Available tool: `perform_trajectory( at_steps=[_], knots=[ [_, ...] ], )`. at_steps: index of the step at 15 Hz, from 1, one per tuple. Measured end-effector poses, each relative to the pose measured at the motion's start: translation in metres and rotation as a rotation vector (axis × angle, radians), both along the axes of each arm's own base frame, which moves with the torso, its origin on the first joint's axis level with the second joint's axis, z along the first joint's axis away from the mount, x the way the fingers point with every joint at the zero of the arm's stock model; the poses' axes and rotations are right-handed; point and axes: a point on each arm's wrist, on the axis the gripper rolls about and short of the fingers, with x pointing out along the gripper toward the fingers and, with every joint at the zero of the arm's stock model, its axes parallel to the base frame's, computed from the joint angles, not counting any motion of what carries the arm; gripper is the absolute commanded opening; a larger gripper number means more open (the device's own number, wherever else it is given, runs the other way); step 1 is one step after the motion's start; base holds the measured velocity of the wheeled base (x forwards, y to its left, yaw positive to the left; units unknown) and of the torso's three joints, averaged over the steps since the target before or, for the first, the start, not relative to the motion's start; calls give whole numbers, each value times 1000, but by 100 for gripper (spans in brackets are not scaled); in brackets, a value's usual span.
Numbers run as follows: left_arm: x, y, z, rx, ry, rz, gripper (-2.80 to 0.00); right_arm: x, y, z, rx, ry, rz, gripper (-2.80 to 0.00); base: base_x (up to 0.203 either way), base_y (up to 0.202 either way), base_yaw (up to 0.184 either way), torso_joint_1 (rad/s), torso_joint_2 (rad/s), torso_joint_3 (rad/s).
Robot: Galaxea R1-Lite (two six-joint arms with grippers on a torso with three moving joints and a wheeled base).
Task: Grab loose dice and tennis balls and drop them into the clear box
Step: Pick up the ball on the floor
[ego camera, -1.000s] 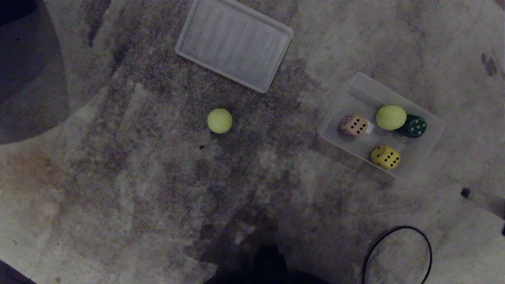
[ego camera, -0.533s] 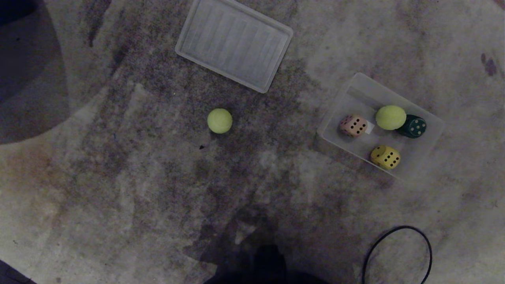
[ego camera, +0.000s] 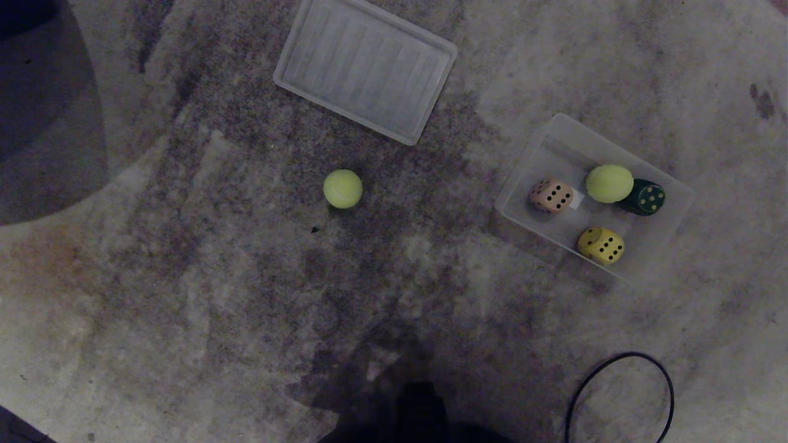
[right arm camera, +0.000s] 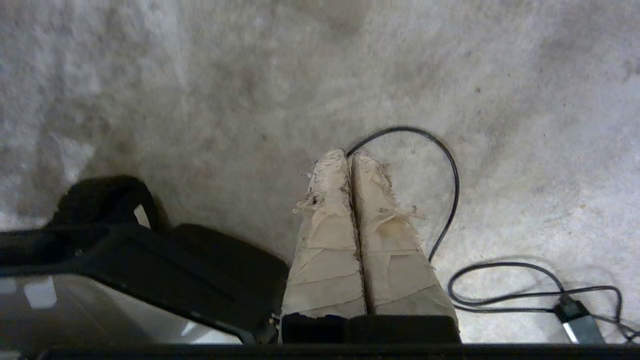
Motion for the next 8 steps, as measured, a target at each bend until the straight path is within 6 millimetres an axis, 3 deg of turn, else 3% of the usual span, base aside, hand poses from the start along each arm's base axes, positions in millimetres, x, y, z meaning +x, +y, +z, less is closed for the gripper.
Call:
perform_trajectory(
  at_steps=[8],
  knots=[
    [0, 0, 0, 1, 2, 0, -280, -1, 0, -1, 13, -9, -4, -280, 0, 0, 0, 0, 0, 0]
  ],
)
